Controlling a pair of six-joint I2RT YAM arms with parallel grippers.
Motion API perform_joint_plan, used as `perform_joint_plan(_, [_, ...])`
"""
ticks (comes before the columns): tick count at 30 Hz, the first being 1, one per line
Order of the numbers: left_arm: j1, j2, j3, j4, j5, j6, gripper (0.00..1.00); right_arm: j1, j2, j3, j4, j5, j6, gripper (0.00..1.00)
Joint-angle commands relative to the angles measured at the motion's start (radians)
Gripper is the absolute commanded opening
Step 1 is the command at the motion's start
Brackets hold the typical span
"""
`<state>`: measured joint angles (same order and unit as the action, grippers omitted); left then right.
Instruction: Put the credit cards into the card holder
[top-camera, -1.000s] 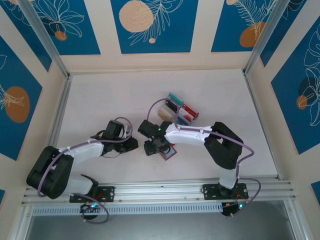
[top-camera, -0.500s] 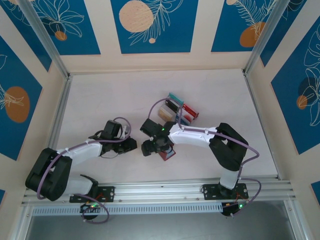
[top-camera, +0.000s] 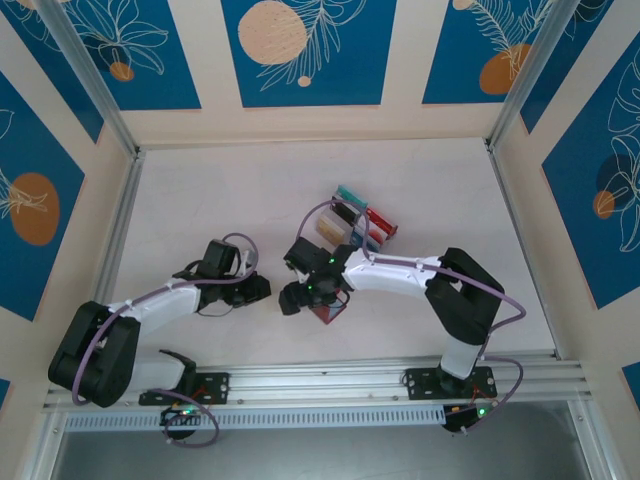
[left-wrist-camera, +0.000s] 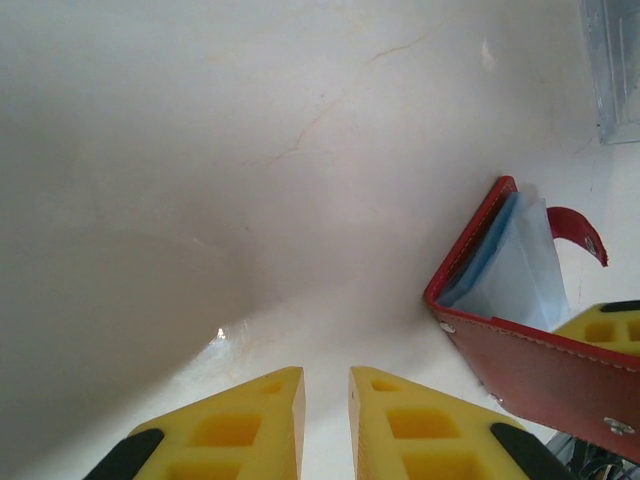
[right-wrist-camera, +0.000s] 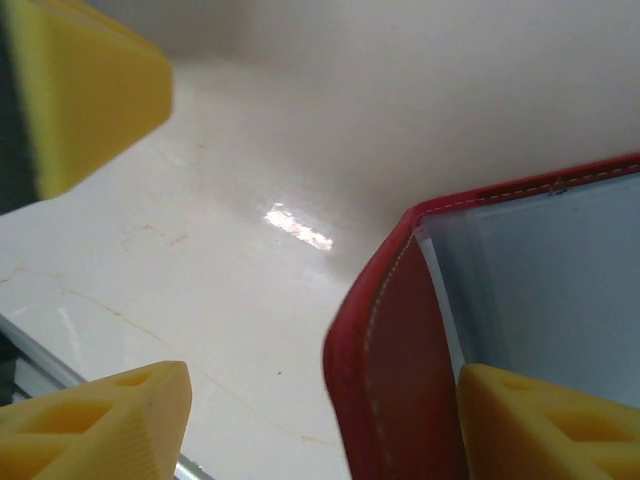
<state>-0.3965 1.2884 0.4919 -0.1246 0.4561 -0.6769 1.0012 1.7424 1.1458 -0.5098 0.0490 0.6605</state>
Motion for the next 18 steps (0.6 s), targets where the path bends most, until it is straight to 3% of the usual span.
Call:
perform_joint_plan(1, [0.012,-0.007,0.007,-0.021,0.021,0.016,0.19,0.026,-0.039,0.008,-0.041,0.041,0.005,0.63])
perform_joint_plan(3, [0.012,-0.008,0.010,-0.020,0.024,0.014,0.18,0.051,-0.013,0.040,-0.098,0.127,0.005,0.50])
perform_joint_plan(5, [0.012,-0.010,0.011,-0.022,0.022,0.014,0.18,0.059,0.030,0.074,-0.158,0.198,0.018,0.29])
perform_joint_plan(11, [0.012,-0.017,0.017,-0.039,0.018,0.021,0.18,0.066,0.066,0.112,-0.305,0.416,0.106,0.00])
perform_joint_plan(18, [0.012,-0.001,0.020,-0.039,0.012,0.030,0.18,0.066,0.045,0.153,-0.518,0.681,0.219,0.00])
